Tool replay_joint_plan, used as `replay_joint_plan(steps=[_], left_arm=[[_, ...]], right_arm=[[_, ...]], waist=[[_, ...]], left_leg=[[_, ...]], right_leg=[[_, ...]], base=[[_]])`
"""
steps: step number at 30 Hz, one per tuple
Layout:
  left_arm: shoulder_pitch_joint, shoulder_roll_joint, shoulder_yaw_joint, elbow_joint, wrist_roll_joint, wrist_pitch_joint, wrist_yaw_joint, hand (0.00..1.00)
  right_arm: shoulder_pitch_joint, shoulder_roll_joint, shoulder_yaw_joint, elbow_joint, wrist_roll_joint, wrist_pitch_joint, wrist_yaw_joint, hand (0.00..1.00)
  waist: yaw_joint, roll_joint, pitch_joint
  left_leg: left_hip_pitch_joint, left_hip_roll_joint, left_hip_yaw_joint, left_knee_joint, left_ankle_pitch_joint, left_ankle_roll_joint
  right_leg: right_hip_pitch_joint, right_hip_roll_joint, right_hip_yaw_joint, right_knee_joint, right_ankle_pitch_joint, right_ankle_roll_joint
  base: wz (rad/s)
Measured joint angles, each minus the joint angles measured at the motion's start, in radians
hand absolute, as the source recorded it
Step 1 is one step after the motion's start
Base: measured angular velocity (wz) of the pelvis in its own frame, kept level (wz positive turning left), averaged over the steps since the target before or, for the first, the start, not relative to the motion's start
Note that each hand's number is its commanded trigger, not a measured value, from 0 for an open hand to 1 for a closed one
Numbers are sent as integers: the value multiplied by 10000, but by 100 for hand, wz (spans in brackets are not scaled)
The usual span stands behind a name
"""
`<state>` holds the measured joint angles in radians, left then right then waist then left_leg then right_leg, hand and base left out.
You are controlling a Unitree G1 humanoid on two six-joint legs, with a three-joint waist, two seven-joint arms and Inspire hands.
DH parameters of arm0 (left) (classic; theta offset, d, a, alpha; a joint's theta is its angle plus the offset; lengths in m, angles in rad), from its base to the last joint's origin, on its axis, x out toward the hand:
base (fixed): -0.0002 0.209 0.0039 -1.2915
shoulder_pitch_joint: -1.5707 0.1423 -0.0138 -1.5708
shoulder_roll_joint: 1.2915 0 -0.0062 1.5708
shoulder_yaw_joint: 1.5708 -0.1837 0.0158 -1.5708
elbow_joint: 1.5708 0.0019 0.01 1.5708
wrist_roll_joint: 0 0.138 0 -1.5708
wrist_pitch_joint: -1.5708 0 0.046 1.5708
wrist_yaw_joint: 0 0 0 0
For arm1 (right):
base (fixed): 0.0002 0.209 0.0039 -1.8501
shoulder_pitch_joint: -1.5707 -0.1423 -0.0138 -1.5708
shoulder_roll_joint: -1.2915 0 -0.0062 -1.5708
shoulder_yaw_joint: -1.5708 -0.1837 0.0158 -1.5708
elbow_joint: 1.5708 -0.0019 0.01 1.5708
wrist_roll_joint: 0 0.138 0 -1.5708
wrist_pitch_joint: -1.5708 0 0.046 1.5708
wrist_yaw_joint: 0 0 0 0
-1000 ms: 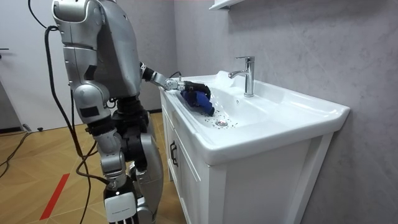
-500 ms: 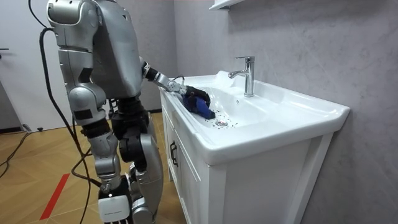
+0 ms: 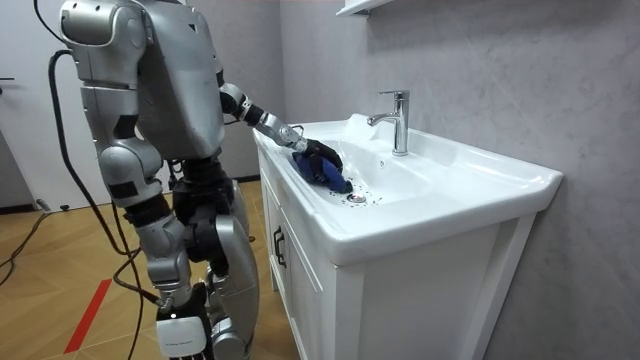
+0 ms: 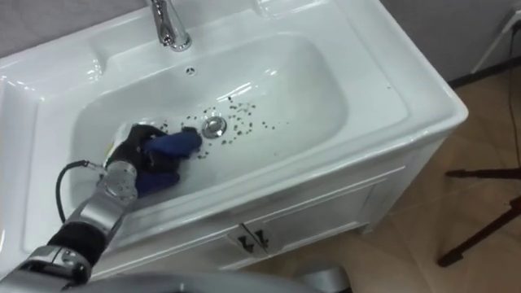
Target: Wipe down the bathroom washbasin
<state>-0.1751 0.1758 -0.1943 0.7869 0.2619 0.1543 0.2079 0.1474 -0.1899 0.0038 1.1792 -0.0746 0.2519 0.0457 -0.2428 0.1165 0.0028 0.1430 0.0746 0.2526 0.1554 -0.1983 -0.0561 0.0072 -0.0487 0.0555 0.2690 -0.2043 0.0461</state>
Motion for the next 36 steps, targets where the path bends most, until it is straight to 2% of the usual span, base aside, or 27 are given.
replay_joint_plan(steps=[5,9,11,14,17,24,29,34,36], left_arm=[[-1157,-48,341,1360,-1027,-98,-50,100],[-1639,-207,339,1707,-1533,-99,58,100],[-1907,-328,340,1844,-1856,-123,69,100],[-2276,-494,326,2122,-1932,-209,58,100],[-2695,-537,265,2572,-1976,-321,53,100],[-2987,-513,-70,2581,-2406,-333,104,100],[-3431,-623,-77,2954,-3189,-426,328,100],[-3799,-591,-96,2952,-3399,-452,643,100],[-4029,-592,-250,2952,-3462,-470,652,100]], right_arm=[[-80,-105,-82,-138,464,-106,-51,0],[-194,-164,-43,-141,1112,-108,-194,0],[-288,-166,107,-134,1330,-108,-262,0],[-400,-166,311,-129,1571,-121,-460,0],[-492,-163,538,-76,1675,-158,-592,0],[-486,-175,557,-5,1652,-331,-651,0],[-500,-142,659,-29,1982,-341,-665,0],[-720,-146,869,31,2318,-509,-800,0],[-799,-154,936,48,2329,-549,-798,0]], waist=[[-89,-24,26],[-176,-43,43],[-206,-101,82],[-234,-128,109],[-337,-173,138],[-623,-175,144],[-756,-235,187],[-799,-298,229],[-839,-339,270]], left_leg=[[-383,-29,223,131,3,5],[-699,-41,261,226,17,25],[-868,-44,336,343,17,25],[-993,-44,472,371,17,25],[-1118,-44,515,432,17,25],[-1316,-63,587,447,17,26],[-1431,-78,825,461,16,27],[-1830,-126,984,742,-5,62],[-1957,-136,1013,834,-28,99]], right_leg=[[-663,10,256,456,-69,11],[-1069,3,288,656,-68,-1],[-1311,-2,357,842,-106,-7],[-1544,24,510,962,-110,-19],[-1678,28,577,988,-105,-13],[-1911,51,740,1007,-95,19],[-2182,36,835,1155,-95,19],[-2683,29,1078,1465,-93,60],[-2837,25,1124,1578,-100,70]], base=[[-14],[-4],[-8],[-14],[-5],[-4],[-8],[-9],[-7]])
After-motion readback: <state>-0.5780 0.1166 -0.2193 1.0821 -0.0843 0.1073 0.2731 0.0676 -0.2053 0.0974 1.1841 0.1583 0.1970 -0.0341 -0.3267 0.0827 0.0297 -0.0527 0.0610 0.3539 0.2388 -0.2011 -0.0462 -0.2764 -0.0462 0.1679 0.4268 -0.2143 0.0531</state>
